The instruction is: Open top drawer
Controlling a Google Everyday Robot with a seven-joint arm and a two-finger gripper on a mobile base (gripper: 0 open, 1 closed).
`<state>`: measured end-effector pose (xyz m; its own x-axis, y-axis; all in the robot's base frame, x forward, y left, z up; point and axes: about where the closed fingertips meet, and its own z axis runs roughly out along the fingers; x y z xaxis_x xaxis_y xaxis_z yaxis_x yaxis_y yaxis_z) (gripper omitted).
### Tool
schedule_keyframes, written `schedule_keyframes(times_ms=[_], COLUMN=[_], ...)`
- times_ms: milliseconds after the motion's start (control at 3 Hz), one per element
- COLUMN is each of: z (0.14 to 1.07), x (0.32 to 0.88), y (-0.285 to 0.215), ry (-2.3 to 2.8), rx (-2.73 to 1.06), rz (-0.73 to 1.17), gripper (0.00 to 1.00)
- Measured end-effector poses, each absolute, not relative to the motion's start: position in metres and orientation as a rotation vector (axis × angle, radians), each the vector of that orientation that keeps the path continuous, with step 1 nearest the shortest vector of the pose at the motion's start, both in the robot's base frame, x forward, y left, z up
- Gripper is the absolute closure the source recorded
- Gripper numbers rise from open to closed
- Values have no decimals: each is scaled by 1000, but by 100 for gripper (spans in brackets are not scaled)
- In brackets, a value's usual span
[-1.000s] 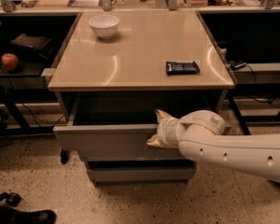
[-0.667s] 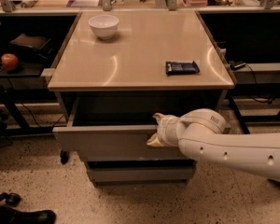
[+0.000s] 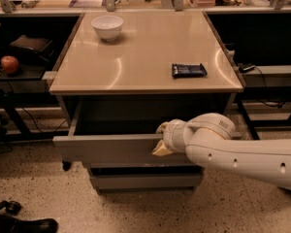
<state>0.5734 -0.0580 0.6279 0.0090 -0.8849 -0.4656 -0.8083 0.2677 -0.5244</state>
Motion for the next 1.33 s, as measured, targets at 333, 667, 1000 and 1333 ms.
schedule_keyframes(times_ms=[333,667,1000,1333], z=[637,646,652,652], x=[573,573,573,551], y=[-58,-58,-57,-85], ry=[1797,1797,1797,1785], rx=[-1543,-1543,-1542,-1501], rz=[-131,-131,-131,-158], gripper=[100,100,100,100])
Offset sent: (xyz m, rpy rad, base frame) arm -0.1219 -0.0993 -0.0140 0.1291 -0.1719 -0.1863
